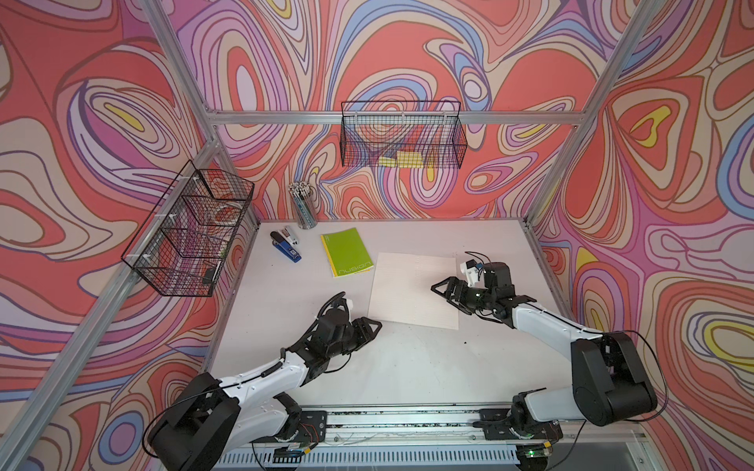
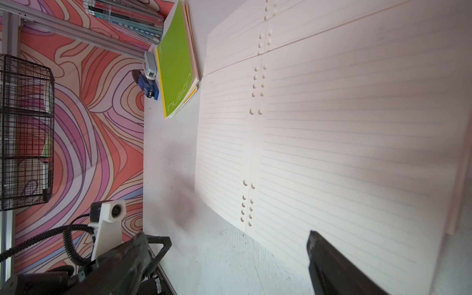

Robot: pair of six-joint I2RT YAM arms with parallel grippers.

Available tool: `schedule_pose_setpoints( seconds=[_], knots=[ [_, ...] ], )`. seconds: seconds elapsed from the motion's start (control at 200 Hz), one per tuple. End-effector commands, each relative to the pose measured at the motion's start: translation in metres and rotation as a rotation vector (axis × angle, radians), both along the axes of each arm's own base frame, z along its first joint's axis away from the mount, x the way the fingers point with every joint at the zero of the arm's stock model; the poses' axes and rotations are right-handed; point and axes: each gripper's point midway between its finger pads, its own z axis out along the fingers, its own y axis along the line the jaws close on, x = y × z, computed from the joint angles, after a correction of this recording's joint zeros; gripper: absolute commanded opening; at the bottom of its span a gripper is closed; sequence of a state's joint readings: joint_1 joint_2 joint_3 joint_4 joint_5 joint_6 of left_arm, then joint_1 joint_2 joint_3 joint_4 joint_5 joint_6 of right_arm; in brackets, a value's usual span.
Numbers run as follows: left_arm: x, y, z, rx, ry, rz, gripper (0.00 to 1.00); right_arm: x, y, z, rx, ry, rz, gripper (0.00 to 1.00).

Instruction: Close the notebook

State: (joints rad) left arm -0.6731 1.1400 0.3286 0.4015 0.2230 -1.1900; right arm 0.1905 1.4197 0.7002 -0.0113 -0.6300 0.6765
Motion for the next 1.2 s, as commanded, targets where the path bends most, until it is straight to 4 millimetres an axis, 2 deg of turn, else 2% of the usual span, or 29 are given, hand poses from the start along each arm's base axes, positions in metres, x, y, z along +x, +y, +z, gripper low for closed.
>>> schedule_pose_setpoints(
  seconds=[0.0, 0.205, 0.506, 0.651, 0.941, 1.197],
  knots=[
    [0.022, -0.006, 0.023, -0.111, -0.051, 0.139, 0.49, 0.007, -0.003, 0.002, 0.003, -0.034, -0.022, 0.98],
    [0.02, -0.018, 0.004, -0.182, 0.018, 0.241, 0.48, 0.002, -0.007, -0.01, 0.011, -0.021, -0.06, 0.98],
    [0.023, -0.02, -0.017, -0.145, 0.068, 0.322, 0.5, -0.002, -0.009, -0.026, 0.009, 0.01, -0.068, 0.98],
    [0.027, -0.027, -0.03, -0.17, 0.097, 0.332, 0.5, -0.002, -0.009, -0.031, 0.01, 0.02, -0.069, 0.98],
    [0.037, -0.055, -0.048, -0.247, 0.115, 0.306, 0.48, -0.01, -0.011, -0.043, 0.005, 0.053, -0.069, 0.98],
    [0.036, -0.06, -0.062, -0.26, 0.138, 0.334, 0.46, -0.015, -0.013, -0.052, 0.001, 0.084, -0.082, 0.98]
  ],
)
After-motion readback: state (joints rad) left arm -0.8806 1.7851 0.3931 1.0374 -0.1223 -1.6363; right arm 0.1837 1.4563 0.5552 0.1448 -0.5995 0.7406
